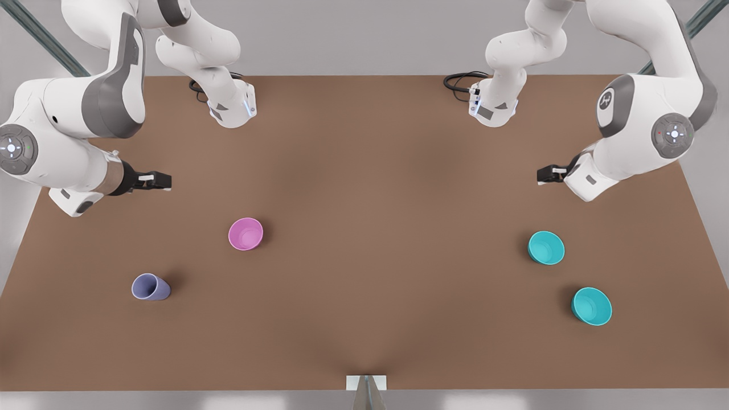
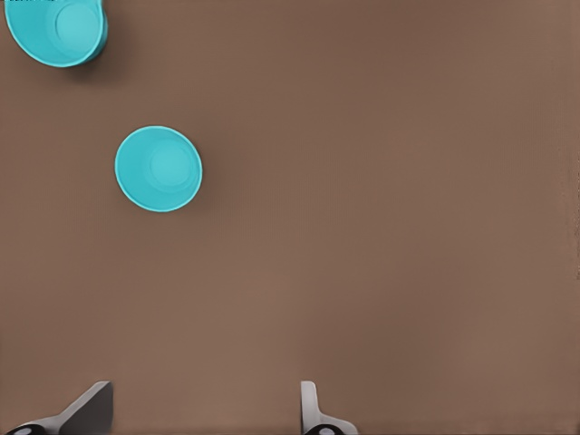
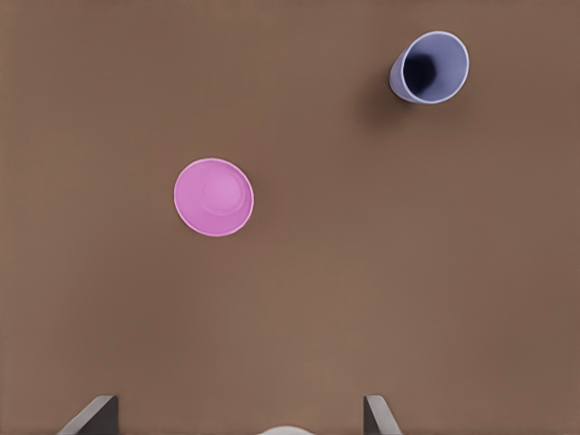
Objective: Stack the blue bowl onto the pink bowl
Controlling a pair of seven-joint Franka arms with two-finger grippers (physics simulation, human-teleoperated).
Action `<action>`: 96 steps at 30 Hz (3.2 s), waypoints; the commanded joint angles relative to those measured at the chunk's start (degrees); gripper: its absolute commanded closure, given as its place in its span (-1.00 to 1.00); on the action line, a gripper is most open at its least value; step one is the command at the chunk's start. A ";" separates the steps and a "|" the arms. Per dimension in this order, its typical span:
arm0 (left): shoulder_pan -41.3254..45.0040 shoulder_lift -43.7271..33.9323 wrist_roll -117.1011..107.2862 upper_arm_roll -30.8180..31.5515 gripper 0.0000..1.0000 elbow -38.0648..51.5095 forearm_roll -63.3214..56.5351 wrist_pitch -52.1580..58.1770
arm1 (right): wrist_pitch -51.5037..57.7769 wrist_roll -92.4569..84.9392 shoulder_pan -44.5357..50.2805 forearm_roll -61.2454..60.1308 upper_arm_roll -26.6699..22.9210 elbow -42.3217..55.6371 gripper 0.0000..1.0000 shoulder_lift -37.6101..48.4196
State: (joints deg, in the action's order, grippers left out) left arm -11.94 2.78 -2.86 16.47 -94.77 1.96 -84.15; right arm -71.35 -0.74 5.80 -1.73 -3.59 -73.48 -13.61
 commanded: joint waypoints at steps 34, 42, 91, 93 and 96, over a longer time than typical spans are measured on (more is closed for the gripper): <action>-1.16 1.79 -0.75 0.05 -1.00 0.03 -0.12 1.53 | -57.50 1.36 1.58 -14.00 0.34 -40.78 -1.00 -14.95; -1.25 2.49 -0.75 0.05 -1.00 0.03 -0.12 1.70 | -54.95 2.15 3.08 -14.70 0.43 -41.66 0.57 -14.42; -8.89 27.89 17.27 -12.70 -1.00 -9.64 5.86 -34.42 | 3.06 2.24 2.11 3.23 1.31 0.18 -1.00 1.48; -8.98 29.47 17.27 -12.70 -1.00 -9.64 5.86 -36.79 | 3.14 2.32 2.11 3.23 1.31 0.18 -1.00 1.48; -9.16 31.23 17.27 -12.70 -1.00 -9.73 7.44 -37.58 | 3.41 2.32 2.11 3.14 1.31 0.26 -1.00 1.22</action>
State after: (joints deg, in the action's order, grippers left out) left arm -21.07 33.74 8.78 3.77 -104.50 8.41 -118.08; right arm -68.63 10.02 7.91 1.43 -2.27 -73.25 -12.41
